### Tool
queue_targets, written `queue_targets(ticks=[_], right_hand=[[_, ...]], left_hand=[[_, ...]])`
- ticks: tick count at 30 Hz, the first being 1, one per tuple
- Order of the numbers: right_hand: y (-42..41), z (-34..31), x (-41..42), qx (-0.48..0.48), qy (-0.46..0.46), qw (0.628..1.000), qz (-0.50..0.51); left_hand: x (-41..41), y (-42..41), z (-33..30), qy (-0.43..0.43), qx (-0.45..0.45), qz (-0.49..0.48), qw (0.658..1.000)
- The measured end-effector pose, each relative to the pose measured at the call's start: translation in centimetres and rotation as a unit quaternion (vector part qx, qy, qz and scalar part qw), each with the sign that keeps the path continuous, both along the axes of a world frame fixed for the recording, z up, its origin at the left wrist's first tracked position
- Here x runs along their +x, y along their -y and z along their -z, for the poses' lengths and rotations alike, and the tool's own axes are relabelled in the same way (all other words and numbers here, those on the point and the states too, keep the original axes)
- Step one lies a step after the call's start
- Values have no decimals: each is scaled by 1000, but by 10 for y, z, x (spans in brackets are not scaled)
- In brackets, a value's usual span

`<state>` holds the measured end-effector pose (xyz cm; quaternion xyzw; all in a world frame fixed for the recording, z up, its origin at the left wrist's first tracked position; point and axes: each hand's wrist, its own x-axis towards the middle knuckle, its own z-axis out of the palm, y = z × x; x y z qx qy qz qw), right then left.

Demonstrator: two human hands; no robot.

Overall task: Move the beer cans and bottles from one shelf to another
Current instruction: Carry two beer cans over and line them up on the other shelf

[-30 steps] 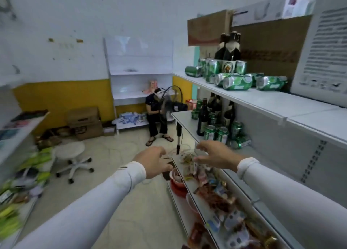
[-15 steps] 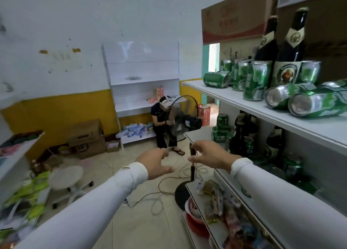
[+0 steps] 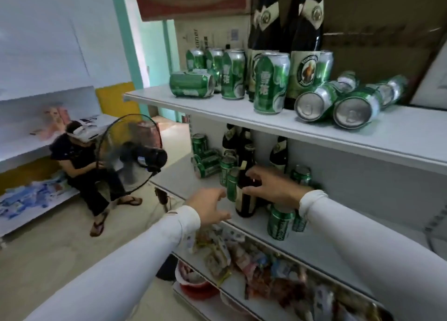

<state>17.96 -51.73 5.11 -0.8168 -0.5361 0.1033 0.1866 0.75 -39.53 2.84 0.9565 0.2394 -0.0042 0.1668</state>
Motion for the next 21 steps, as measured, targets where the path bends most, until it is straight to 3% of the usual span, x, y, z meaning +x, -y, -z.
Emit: queue_targets(ticks=[7, 21], right_hand=[[102, 18, 48, -22, 12, 983, 181], [99, 73, 93, -31, -112, 987, 112]], left_hand=[[80, 43, 24, 6, -21, 132, 991], [147, 55, 42, -53, -60, 209, 975]])
